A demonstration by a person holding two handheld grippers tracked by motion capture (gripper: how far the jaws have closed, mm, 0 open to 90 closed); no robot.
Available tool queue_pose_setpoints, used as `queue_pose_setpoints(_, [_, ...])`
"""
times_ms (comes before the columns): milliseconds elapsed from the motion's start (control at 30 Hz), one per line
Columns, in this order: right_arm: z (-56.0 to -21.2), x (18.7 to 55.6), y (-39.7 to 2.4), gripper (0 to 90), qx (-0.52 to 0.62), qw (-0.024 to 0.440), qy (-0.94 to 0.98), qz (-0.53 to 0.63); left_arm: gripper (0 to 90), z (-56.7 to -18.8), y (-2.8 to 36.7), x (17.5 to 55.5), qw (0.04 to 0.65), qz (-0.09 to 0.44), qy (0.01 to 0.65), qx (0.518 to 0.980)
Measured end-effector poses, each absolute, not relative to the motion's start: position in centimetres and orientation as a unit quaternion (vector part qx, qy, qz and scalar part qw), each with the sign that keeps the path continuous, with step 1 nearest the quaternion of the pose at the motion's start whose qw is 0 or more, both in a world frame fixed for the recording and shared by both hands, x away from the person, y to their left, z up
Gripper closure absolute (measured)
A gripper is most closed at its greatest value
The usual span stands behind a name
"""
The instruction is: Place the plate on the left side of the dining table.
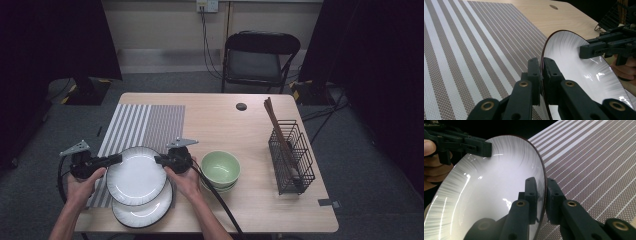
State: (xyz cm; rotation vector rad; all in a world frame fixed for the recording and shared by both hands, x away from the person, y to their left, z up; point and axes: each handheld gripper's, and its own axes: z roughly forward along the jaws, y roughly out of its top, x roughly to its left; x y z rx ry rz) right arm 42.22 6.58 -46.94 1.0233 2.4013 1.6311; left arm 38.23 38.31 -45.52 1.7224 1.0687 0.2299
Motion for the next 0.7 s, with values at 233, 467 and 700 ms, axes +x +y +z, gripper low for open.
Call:
queue_pose_setpoints(233, [-46.8,42.2,6.5,84.3,0.33,0.03,0.778,0.533,70.7,-45.3,39.0,36.9,0.514,0.109,0.451,0.721])
queue_pose_setpoints(467, [-46.8,42.3,6.6,84.5,0.329,0.03,0.778,0.534,65.6,-45.8,39.3,35.3,0.515,0.106,0.456,0.718])
queue_pose_setpoints(700, [-46.8,42.3,6.6,84.4,0.331,0.03,0.777,0.534,62.6,-47.2,39.4,34.3,0.515,0.077,0.466,0.715])
